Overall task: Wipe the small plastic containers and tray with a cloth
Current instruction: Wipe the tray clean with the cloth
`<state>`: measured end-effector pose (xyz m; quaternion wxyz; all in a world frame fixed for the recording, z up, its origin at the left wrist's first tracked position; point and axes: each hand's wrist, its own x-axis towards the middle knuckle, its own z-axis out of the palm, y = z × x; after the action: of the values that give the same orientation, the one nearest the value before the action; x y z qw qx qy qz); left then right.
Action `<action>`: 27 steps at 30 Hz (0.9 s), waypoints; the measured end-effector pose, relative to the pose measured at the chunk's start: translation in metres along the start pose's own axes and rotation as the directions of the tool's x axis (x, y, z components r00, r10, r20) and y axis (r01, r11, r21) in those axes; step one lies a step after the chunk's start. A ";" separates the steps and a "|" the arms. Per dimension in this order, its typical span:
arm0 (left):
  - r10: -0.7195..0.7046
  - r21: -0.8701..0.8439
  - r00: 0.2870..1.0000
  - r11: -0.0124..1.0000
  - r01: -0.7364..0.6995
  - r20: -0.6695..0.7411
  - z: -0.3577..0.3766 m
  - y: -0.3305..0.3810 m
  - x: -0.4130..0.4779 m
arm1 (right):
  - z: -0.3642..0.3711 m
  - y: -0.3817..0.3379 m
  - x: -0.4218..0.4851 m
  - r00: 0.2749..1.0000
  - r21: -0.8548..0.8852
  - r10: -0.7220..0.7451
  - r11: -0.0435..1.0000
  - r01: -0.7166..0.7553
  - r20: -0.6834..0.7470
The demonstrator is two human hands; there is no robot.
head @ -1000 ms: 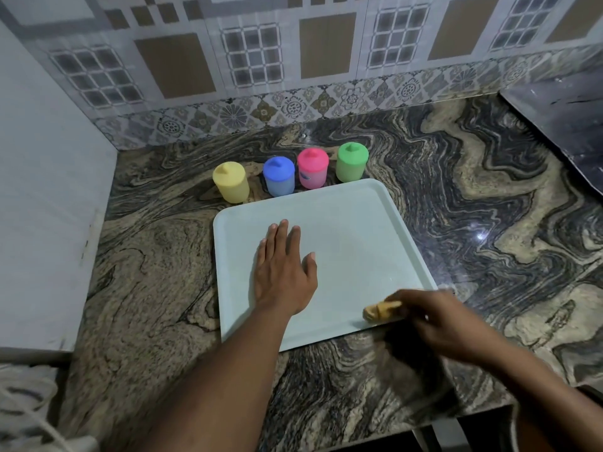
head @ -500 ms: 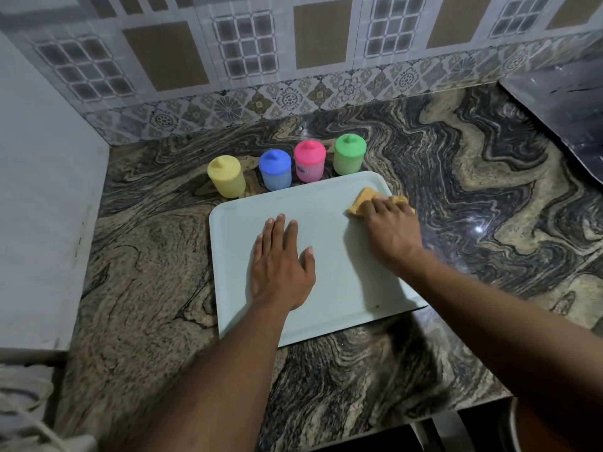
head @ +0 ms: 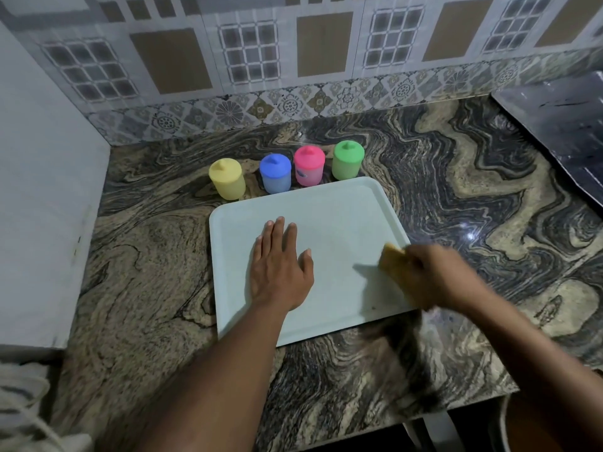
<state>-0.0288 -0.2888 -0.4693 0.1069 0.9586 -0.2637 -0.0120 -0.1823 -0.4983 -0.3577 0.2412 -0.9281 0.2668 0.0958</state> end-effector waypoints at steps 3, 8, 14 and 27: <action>-0.005 -0.004 1.000 1.000 0.005 0.000 0.000 0.000 0.001 | -0.010 -0.012 0.047 0.965 0.070 -0.128 0.987 0.148 -0.228; 0.000 -0.003 1.000 1.000 0.000 0.001 0.000 0.000 0.000 | 0.033 -0.032 0.077 0.933 0.020 -0.359 0.933 0.359 -0.006; -0.002 0.001 1.000 1.000 0.002 -0.003 0.001 0.000 0.001 | 0.074 -0.028 0.013 0.816 0.044 -0.575 0.818 0.573 0.057; 0.011 0.001 1.000 1.000 -0.012 0.018 -0.001 -0.003 0.000 | 0.053 0.026 -0.024 0.884 0.114 -0.468 0.879 0.463 0.018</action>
<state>-0.0269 -0.2863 -0.4687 0.1040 0.9570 -0.2701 -0.0196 -0.2191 -0.4805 -0.4061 0.3121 -0.9485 0.0353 0.0413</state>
